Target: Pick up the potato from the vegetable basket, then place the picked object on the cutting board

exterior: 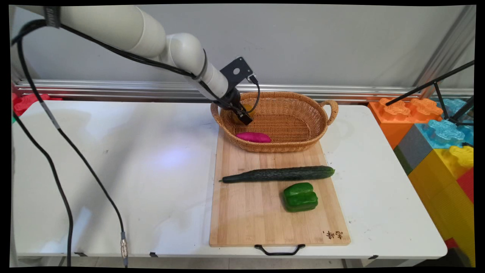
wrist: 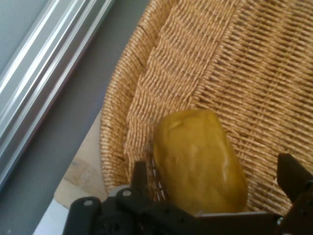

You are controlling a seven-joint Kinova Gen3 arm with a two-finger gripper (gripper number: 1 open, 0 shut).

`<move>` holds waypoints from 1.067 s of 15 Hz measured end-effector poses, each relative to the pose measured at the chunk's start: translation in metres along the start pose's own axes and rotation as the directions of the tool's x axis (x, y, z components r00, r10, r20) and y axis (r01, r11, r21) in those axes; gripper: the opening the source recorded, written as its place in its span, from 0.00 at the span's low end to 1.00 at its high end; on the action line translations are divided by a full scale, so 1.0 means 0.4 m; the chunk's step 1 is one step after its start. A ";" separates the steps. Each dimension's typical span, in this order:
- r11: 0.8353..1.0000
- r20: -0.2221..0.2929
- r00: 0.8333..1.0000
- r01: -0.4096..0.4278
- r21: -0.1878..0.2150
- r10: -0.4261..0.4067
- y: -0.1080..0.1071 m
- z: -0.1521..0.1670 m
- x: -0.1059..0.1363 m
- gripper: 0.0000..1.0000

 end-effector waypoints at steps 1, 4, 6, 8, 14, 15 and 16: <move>1.000 0.001 1.000 0.005 0.005 -0.005 0.000 0.010 -0.003 1.00; 1.000 0.001 1.000 0.015 0.013 -0.015 0.004 0.035 -0.009 1.00; 1.000 -0.001 1.000 0.017 0.010 -0.017 0.012 0.045 -0.011 0.00; 1.000 -0.002 1.000 0.017 0.007 -0.017 0.019 0.052 -0.012 0.00; 1.000 -0.045 0.999 0.015 0.004 -0.014 0.042 0.026 0.002 0.00; 1.000 -0.055 0.998 0.016 0.005 -0.015 0.045 0.010 0.007 0.00; 1.000 -0.068 0.997 0.020 0.005 -0.019 0.051 -0.015 0.015 0.00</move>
